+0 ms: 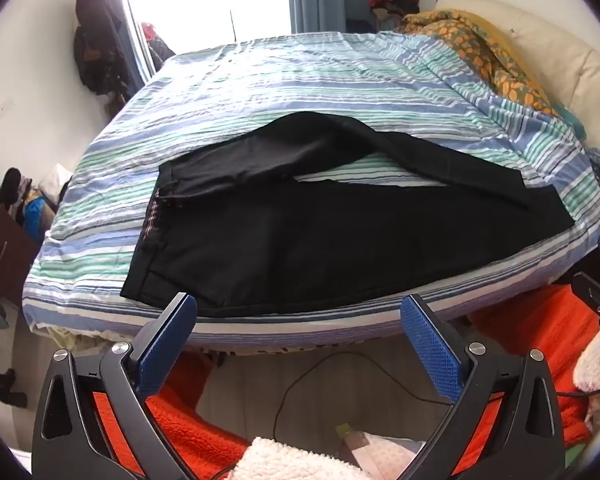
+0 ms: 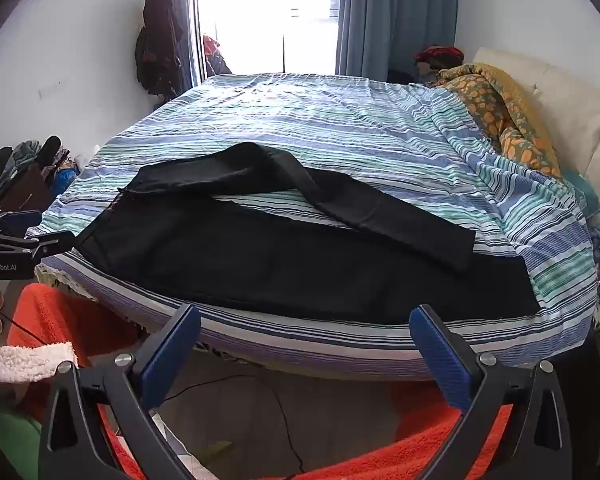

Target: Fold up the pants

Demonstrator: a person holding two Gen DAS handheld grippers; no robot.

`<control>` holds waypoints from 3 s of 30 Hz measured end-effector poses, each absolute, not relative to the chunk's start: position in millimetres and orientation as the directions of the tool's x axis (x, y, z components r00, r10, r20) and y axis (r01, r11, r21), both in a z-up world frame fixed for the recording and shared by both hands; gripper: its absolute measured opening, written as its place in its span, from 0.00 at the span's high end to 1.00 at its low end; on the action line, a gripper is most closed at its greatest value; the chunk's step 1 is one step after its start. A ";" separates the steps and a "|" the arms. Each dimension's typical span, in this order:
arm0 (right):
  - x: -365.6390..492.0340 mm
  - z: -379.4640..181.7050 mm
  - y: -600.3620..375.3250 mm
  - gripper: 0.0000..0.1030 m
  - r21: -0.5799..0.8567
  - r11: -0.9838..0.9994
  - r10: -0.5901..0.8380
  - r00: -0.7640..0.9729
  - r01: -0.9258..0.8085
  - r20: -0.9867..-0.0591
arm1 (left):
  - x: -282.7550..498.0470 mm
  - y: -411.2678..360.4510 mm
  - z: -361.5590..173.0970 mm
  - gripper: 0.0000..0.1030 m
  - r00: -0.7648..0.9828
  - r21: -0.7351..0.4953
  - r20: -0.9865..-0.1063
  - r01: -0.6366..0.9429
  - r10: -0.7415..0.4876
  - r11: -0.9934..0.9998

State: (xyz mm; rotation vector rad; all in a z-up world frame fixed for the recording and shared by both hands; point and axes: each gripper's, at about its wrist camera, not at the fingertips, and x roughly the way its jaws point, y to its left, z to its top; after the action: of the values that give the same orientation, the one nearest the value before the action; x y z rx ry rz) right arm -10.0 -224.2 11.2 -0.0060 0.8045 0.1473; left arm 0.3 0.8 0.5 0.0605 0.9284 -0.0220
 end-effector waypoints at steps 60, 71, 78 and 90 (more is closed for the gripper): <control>-11.4 2.7 -186.2 0.00 0.115 0.961 0.252 0.636 -0.250 -0.729 | -7.4 -23.8 -6.0 0.01 0.597 0.047 -0.799 0.180 -0.071 0.982; -8.8 -1.1 -181.9 0.00 0.129 0.952 0.280 0.620 -0.278 -0.733 | -11.8 -21.0 -2.8 0.01 0.613 0.050 -0.787 0.170 -0.066 0.984; -11.9 0.5 -183.1 0.00 0.133 0.952 0.284 0.629 -0.277 -0.724 | -9.4 -21.4 -2.3 0.01 0.614 0.037 -0.784 0.187 -0.088 0.982; 65.5 -15.2 -287.8 0.09 -0.080 0.985 0.060 0.741 -0.152 -0.668 | 12.3 -40.2 -13.1 0.01 0.573 0.053 -0.815 0.220 -0.085 0.974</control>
State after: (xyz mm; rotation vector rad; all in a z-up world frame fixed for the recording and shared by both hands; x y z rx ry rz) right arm 65.5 -287.8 -15.2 -0.1329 0.7271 0.1165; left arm 12.3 -40.2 -13.1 0.1550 0.9450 -0.1799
